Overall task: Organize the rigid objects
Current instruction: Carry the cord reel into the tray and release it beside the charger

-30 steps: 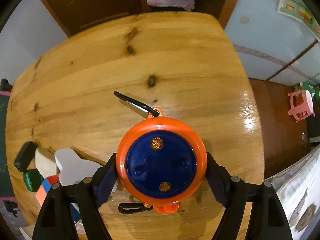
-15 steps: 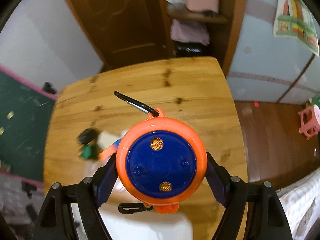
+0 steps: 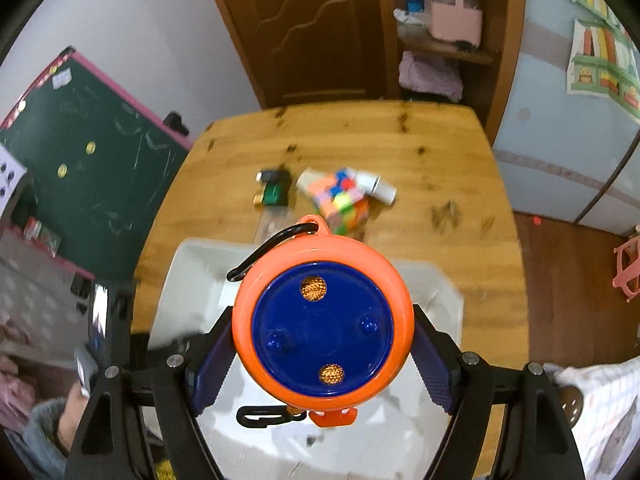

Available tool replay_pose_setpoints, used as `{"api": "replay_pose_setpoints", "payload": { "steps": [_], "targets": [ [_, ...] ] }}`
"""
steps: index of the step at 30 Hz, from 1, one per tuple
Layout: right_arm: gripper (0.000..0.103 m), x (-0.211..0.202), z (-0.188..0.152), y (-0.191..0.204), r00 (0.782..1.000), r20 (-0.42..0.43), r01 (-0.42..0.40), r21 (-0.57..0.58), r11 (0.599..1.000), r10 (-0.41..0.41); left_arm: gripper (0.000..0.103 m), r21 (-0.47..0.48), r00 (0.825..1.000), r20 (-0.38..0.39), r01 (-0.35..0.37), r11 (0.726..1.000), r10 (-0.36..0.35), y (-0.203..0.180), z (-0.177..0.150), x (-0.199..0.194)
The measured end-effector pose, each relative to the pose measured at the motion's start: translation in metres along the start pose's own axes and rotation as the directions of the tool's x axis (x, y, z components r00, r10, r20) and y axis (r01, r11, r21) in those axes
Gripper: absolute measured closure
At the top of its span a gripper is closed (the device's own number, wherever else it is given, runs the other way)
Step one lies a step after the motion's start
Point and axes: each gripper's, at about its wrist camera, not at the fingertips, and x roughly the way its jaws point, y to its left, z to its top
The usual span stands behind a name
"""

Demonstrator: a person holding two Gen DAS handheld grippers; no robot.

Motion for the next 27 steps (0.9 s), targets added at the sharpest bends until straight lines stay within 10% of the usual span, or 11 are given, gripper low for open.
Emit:
{"api": "replay_pose_setpoints", "payload": {
  "steps": [27],
  "targets": [
    [0.022,0.065,-0.086,0.026,0.991,-0.119,0.057,-0.011,0.998,-0.058,0.085,0.044,1.000,0.006,-0.028,0.999,0.028,-0.011,-0.019,-0.005]
  ]
}}
